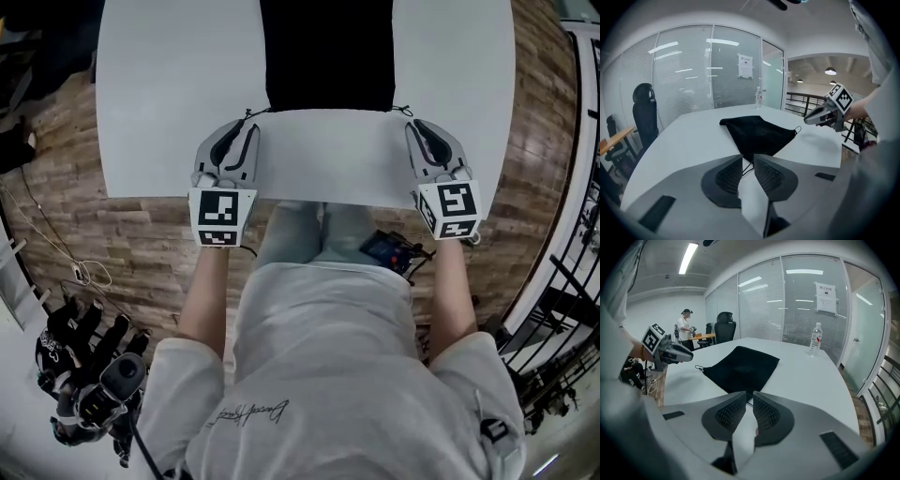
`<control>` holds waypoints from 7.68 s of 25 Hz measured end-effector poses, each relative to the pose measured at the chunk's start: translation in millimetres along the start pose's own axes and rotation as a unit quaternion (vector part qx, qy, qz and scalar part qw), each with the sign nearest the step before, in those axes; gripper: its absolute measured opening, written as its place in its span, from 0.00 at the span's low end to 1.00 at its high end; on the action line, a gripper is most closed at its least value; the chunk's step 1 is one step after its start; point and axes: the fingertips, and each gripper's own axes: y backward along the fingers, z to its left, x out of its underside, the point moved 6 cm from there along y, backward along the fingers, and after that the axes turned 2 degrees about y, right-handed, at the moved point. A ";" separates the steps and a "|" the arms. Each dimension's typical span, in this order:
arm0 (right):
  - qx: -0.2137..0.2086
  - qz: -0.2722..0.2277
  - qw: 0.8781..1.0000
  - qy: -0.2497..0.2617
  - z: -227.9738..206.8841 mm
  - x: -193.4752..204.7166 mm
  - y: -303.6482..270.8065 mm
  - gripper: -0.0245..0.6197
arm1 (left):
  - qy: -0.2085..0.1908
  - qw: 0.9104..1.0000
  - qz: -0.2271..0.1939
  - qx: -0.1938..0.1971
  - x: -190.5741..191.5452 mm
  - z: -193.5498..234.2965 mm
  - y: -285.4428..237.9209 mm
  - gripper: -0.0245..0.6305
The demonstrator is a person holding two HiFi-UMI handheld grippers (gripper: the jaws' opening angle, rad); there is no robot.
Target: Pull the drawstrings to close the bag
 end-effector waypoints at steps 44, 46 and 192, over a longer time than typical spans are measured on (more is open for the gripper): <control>0.007 0.025 1.000 -0.017 -6.9 22.2 -15.8 0.17 | -0.022 0.995 0.087 0.047 27.2 13.8 -45.5 0.13; 0.007 0.026 0.999 -0.018 -6.4 22.7 -15.4 0.17 | -0.017 0.996 0.080 0.044 24.4 15.1 -43.5 0.13; 0.138 -0.041 0.984 -0.102 -76.1 -38.5 64.9 0.08 | 0.065 0.984 -0.033 -0.164 -38.6 56.6 80.3 0.06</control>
